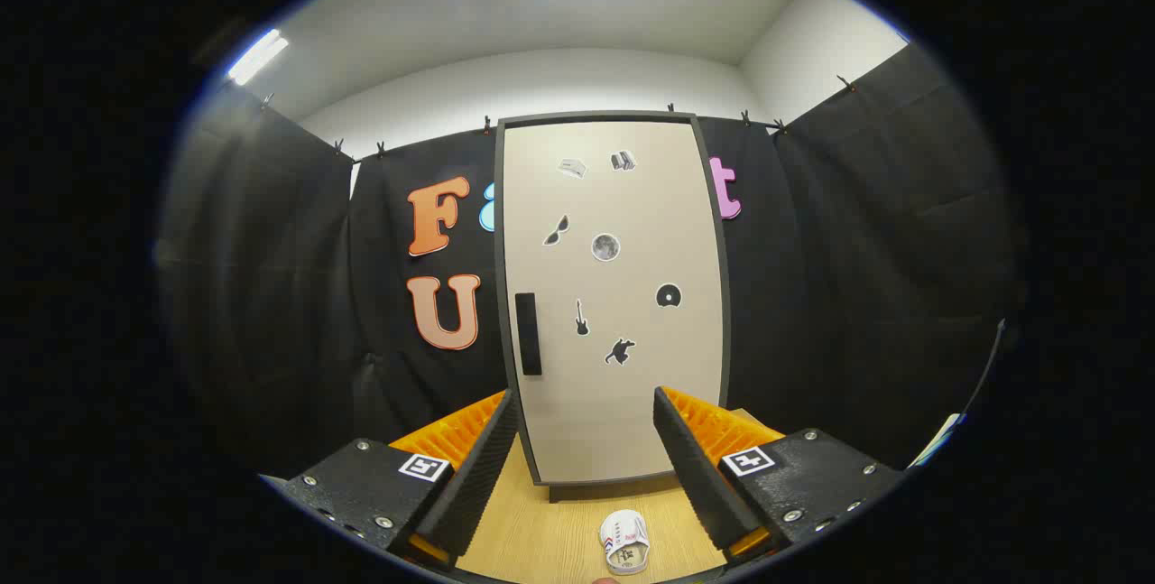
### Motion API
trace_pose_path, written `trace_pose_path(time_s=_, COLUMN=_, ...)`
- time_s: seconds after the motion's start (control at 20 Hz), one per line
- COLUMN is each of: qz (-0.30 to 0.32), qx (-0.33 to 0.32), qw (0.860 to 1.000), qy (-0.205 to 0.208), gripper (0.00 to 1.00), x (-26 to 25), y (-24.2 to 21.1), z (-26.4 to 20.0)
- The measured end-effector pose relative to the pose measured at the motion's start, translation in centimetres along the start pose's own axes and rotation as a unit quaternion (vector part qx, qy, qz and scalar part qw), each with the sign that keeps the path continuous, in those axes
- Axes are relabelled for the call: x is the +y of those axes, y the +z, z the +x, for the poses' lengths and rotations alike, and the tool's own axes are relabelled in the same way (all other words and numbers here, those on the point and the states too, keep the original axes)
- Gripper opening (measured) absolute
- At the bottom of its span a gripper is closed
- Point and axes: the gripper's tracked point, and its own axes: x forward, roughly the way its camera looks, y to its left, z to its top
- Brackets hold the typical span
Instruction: Open the shoe cabinet door, grab the shoes and put them into the shoe cabinet, then close the shoe cabinet door.
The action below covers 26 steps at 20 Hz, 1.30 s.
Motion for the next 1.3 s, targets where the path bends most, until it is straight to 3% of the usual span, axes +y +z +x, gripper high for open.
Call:
trace_pose_path(time_s=1.05, qz=-0.012, qx=0.015, qw=1.0, qy=0.004, gripper=0.94, x=0.3, y=-0.8, z=0.9)
trace_pose_path(time_s=1.3, qz=-0.02, qx=0.023, qw=0.999, qy=0.021, gripper=0.94, x=2.7, y=-1.3, z=5.1)
